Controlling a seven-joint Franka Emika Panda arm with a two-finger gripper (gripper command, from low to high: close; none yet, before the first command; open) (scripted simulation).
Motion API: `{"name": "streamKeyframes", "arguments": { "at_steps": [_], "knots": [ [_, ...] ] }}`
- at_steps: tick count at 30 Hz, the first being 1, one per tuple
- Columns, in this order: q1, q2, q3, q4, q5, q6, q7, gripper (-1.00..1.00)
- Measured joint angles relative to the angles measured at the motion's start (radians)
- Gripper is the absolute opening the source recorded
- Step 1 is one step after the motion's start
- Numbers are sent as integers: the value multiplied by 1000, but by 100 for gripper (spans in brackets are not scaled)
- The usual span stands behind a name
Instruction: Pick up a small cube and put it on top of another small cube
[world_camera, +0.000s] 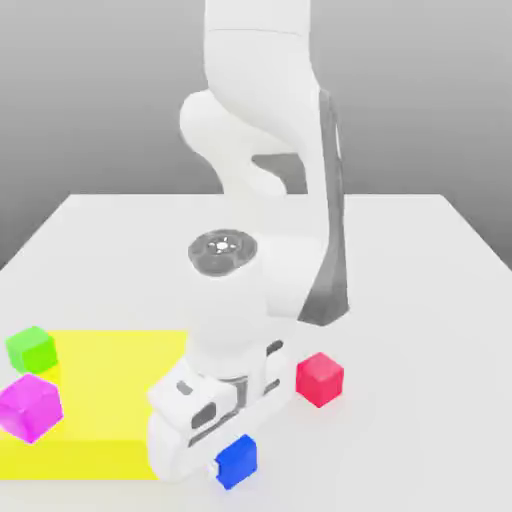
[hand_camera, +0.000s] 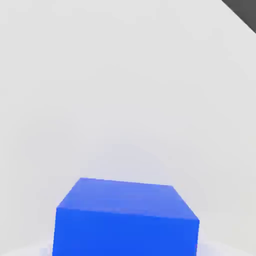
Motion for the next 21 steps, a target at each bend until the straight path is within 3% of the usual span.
{"name": "streamKeyframes", "arguments": {
  "at_steps": [4,13,17,18,21],
  "knots": [
    [29,-133,-61,-19,-74,-113,59,-100],
    [-226,-273,-280,199,-153,-469,194,-100],
    [-244,-189,-272,206,-90,-403,159,-100],
    [-250,-159,-265,201,-68,-371,143,100],
    [-250,-159,-265,201,-68,-371,143,100]
  ]
}}
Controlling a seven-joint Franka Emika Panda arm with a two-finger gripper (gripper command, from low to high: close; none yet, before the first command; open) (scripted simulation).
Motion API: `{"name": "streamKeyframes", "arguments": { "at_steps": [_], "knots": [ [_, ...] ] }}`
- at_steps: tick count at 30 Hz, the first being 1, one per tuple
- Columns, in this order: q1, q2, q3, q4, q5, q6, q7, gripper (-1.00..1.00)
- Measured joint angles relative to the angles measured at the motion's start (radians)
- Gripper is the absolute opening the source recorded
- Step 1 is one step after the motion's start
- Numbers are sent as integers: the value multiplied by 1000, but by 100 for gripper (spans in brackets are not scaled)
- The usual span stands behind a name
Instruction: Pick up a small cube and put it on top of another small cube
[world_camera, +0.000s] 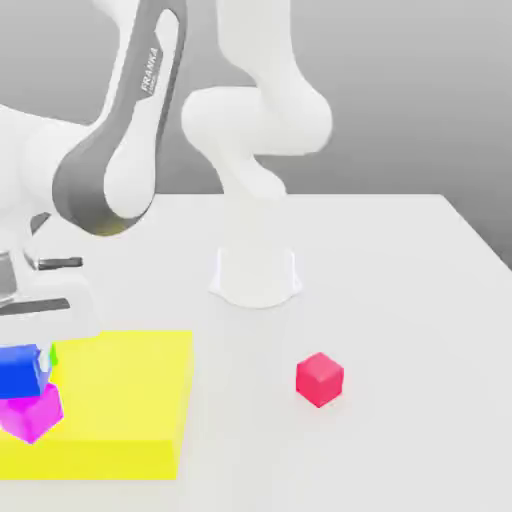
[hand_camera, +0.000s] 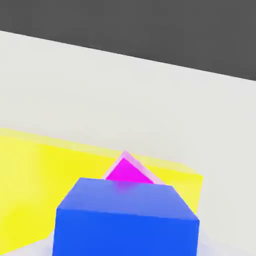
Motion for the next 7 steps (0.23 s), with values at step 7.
{"name": "streamKeyframes", "arguments": {
  "at_steps": [7],
  "knots": [
    [4,-72,-10,15,-57,-78,41,100]
  ]
}}
